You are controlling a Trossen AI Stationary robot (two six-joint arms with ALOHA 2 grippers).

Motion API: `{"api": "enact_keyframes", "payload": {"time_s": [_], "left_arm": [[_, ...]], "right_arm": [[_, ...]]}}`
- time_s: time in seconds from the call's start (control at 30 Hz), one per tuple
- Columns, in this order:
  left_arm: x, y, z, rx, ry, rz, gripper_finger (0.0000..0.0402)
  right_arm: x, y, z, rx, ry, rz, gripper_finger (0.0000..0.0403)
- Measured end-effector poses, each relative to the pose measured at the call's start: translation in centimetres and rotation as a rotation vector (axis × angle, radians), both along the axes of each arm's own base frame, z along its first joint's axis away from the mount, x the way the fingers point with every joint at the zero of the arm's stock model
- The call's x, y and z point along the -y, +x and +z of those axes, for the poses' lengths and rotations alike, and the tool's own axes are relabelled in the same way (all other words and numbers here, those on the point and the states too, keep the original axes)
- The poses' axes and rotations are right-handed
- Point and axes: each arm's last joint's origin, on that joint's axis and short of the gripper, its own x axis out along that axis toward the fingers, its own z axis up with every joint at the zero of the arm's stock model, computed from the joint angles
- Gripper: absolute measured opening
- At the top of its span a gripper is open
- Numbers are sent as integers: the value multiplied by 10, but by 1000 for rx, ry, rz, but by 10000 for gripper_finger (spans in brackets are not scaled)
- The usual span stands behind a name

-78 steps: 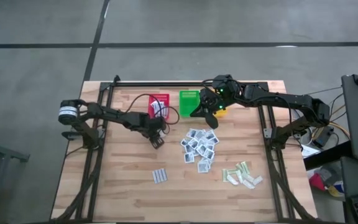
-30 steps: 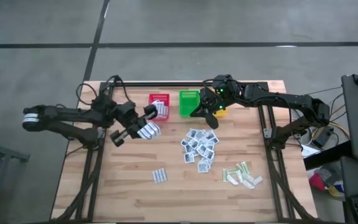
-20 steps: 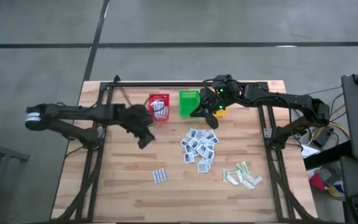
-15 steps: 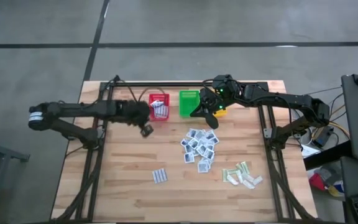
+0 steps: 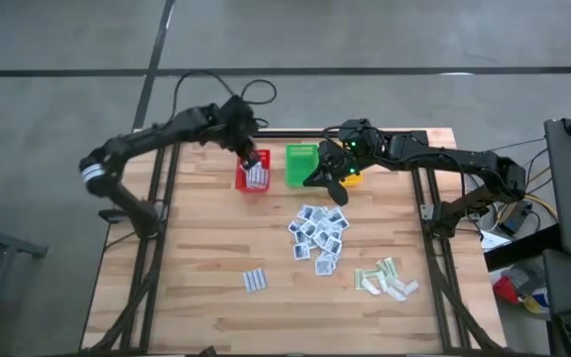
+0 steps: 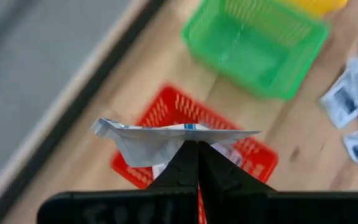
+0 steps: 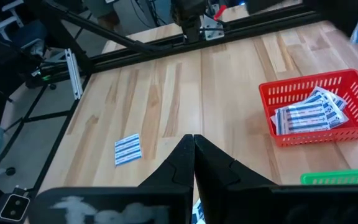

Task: Pick & Place First Aid Supplies
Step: Put the blue bandage into the red basket

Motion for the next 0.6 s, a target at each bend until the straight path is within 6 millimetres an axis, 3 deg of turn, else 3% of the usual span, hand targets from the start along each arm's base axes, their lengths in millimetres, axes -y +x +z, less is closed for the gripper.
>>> {"api": "enact_keyframes", "payload": {"time_s": [0.3, 0.6], "left_arm": [[-13, 27, -76, -216, -193, 2, 0], [-6, 37, -99, -288, -255, 17, 0]], "right_arm": [[0, 0, 0, 0, 0, 0, 8], [0, 0, 0, 0, -1, 0, 8]]}}
